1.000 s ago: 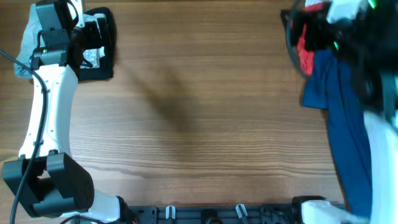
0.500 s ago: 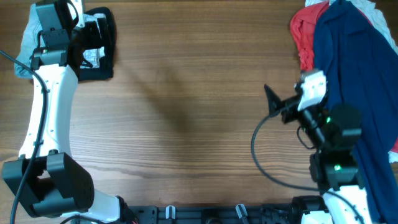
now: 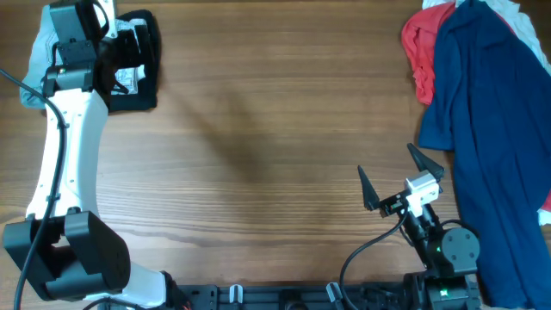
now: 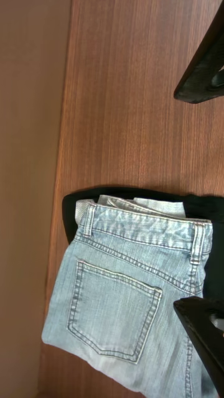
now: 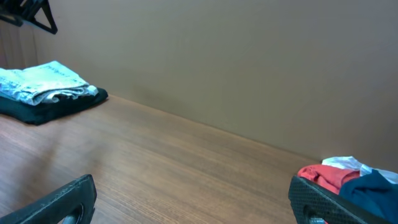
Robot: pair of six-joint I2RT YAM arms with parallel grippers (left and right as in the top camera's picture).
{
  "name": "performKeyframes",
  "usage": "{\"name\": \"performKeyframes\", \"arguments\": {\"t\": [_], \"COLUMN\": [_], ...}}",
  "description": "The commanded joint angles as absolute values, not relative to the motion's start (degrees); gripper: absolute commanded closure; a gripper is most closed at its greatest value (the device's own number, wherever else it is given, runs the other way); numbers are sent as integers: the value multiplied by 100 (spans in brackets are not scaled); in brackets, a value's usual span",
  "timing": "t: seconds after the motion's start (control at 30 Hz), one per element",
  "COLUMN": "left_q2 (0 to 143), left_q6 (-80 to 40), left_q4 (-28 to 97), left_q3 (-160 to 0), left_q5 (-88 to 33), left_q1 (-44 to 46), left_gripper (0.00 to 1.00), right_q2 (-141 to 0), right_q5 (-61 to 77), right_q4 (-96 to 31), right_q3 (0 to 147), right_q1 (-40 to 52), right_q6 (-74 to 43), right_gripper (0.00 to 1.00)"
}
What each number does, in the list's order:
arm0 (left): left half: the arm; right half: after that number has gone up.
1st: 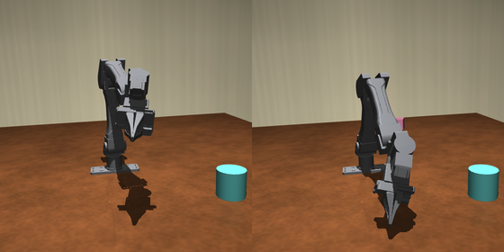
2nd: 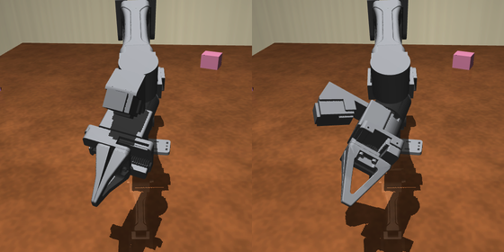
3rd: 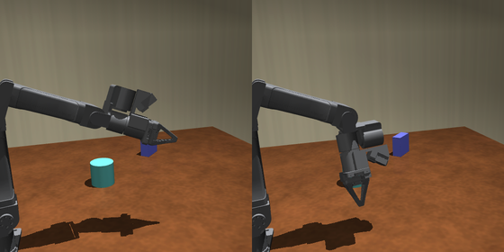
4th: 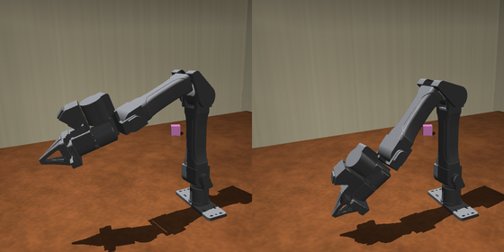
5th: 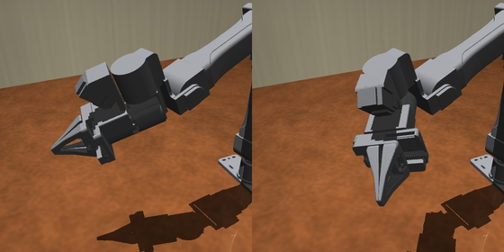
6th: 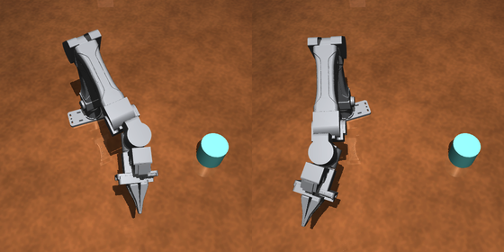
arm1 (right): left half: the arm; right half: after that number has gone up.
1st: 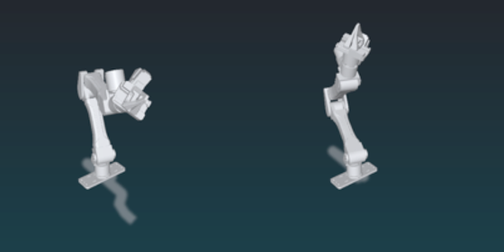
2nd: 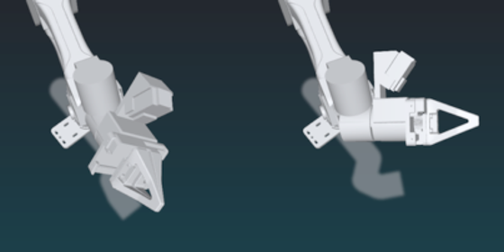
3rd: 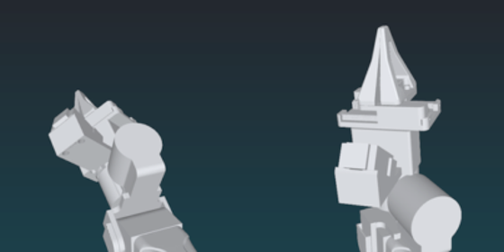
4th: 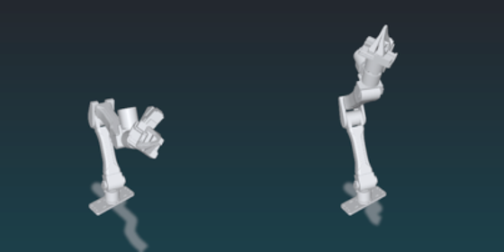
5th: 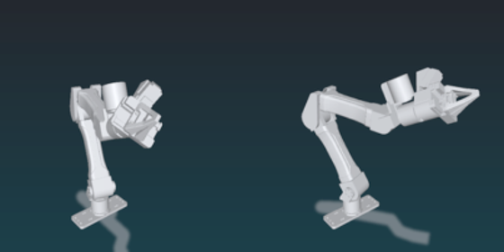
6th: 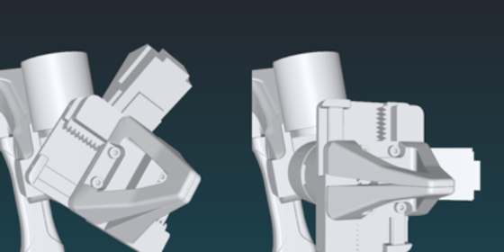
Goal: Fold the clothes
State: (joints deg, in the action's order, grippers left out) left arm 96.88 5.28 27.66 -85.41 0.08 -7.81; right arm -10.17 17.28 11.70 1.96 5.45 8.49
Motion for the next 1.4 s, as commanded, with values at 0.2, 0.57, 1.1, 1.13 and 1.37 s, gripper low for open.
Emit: {"name": "performKeyframes", "arguments": {"t": [0.2, 0.57, 1.1, 1.13, 1.37], "left_q2": [9745, 9745, 9745, 9745, 9745], "left_q6": [589, 589, 589, 589, 589], "left_q4": [2755, 2755, 2755, 2755, 2755], "left_q3": [-8523, -8523, -8523, -8523, -8523], "left_q5": [-40, -40, -40, -40, -40], "left_q1": [-762, -762, -762, -762, -762], "left_gripper": [0, 0, 0, 0, 0], "right_q2": [-440, -43, -93, -93, -93], "right_q5": [1540, 1667, 1667, 1667, 1667], "right_q4": [803, 137, 141, 141, 141], "right_q3": [27, 30, 30, 30, 30], "right_q1": [567, 567, 567, 567, 567], "right_q6": [906, 902, 902, 902, 902], "right_gripper": [0, 0, 0, 0, 0]}}
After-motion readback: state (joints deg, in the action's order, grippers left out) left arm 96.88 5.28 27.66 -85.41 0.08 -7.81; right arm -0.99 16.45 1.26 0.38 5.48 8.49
